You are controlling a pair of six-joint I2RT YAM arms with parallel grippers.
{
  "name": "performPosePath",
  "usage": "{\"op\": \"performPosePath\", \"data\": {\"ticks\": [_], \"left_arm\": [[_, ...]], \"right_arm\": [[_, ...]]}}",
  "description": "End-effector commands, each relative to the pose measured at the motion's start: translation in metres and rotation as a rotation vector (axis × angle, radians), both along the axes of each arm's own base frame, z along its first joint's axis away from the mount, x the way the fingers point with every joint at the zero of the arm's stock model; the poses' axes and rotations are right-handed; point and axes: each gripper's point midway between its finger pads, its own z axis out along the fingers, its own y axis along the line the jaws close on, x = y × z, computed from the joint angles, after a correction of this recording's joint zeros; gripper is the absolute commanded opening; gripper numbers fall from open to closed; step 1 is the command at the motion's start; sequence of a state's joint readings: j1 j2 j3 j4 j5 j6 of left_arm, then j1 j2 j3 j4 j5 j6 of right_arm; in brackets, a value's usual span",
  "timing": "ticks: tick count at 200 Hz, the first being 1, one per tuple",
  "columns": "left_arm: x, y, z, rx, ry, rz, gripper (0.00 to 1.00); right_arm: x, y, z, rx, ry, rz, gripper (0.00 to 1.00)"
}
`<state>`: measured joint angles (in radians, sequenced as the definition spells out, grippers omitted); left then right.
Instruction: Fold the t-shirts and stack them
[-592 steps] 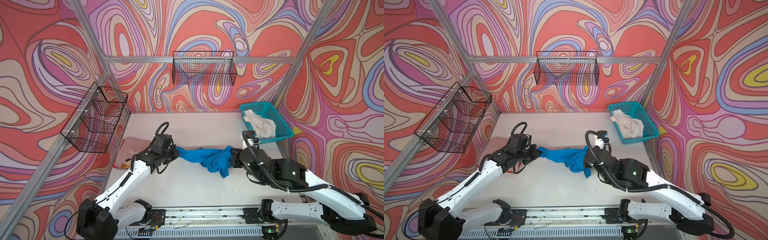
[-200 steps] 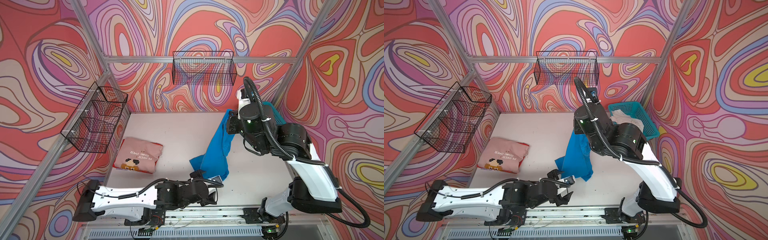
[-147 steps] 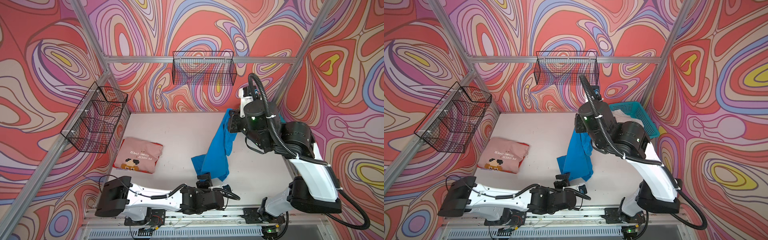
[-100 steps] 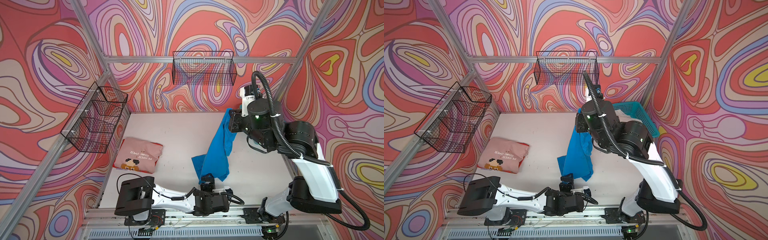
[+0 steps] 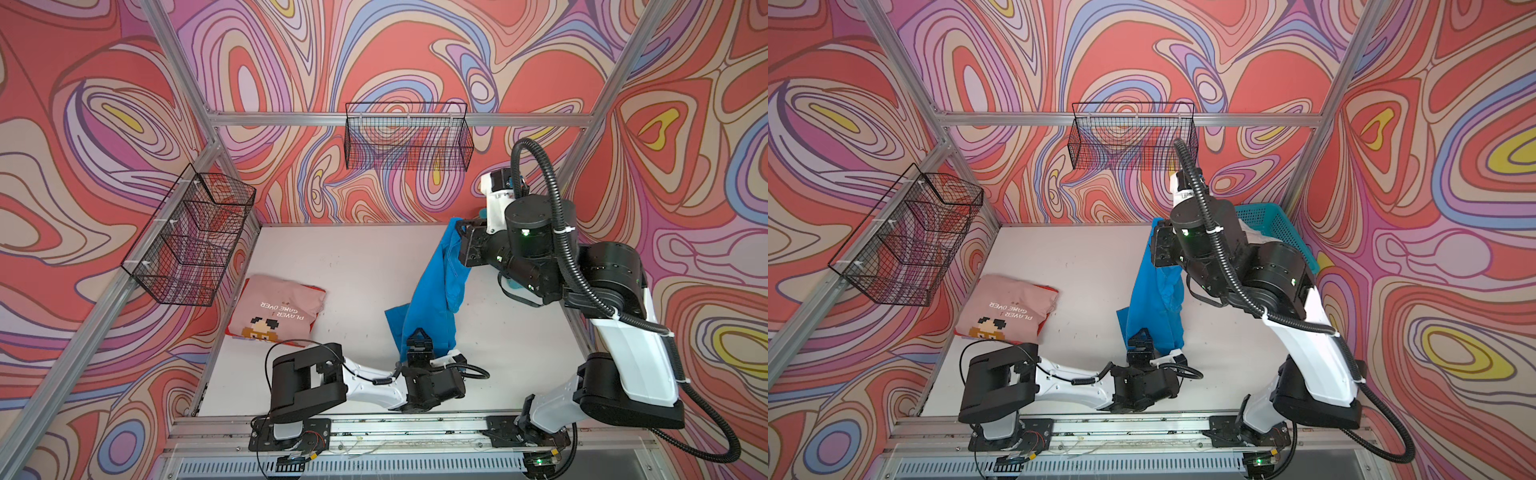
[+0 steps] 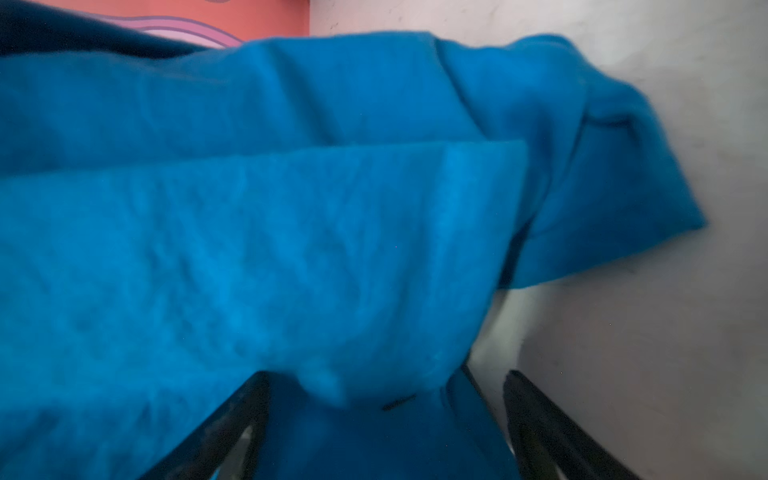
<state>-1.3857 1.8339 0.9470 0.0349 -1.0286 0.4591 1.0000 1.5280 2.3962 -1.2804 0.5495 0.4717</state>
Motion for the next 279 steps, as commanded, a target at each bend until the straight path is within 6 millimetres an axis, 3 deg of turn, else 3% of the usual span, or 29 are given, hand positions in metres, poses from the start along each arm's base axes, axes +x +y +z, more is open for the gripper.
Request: {"op": "performPosePath", "data": {"ticks": [1,23,38,67,98,112,124,137,184,191,193,204,216,251,279], "left_arm": [[0.011,-0.002,0.007,0.000,-0.061,0.027,0.71],[0.016,-0.002,0.024,-0.043,-0.115,0.042,0.26],[0.017,0.002,0.045,-0.113,-0.148,0.048,0.13],[0.012,0.020,0.090,-0.279,-0.169,0.077,0.05],[0.000,0.057,0.131,-0.525,-0.088,0.116,0.00],[-0.009,0.067,0.137,-0.589,-0.026,0.089,0.00],[-0.021,0.063,0.132,-0.595,0.023,0.031,0.00],[-0.030,0.057,0.119,-0.520,0.015,-0.001,0.17],[-0.033,0.029,0.062,-0.326,0.001,-0.005,0.43],[-0.033,0.026,0.058,-0.321,-0.003,-0.010,0.53],[-0.033,0.024,0.056,-0.317,-0.003,-0.013,0.62],[-0.033,0.018,0.047,-0.305,0.006,-0.025,0.75],[-0.032,0.010,0.038,-0.296,0.029,-0.035,0.97],[-0.029,-0.012,0.005,-0.218,0.079,-0.061,1.00],[-0.017,-0.024,-0.007,-0.183,0.042,-0.050,1.00]], "right_arm": [[-0.005,-0.005,0.012,0.055,-0.007,0.014,0.00],[-0.006,-0.008,0.015,0.060,-0.013,0.004,0.00],[-0.004,-0.014,0.014,0.046,-0.021,-0.027,0.00],[0.001,-0.024,0.009,0.014,-0.036,-0.084,0.00],[0.009,-0.035,0.003,-0.017,-0.046,-0.141,0.00],[0.011,-0.035,0.002,-0.015,-0.043,-0.140,0.00],[0.012,-0.031,0.000,-0.010,-0.038,-0.127,0.00],[0.014,-0.026,-0.002,-0.009,-0.029,-0.114,0.00],[0.012,-0.018,0.000,0.019,-0.019,-0.079,0.00],[0.011,-0.019,0.002,0.025,-0.018,-0.074,0.00],[0.010,-0.018,0.002,0.025,-0.018,-0.072,0.00],[0.009,-0.018,0.004,0.033,-0.017,-0.064,0.00],[0.007,-0.019,0.006,0.038,-0.017,-0.061,0.00],[0.005,-0.016,0.007,0.053,-0.011,-0.044,0.00],[0.003,-0.014,0.009,0.070,-0.007,-0.025,0.00]]}}
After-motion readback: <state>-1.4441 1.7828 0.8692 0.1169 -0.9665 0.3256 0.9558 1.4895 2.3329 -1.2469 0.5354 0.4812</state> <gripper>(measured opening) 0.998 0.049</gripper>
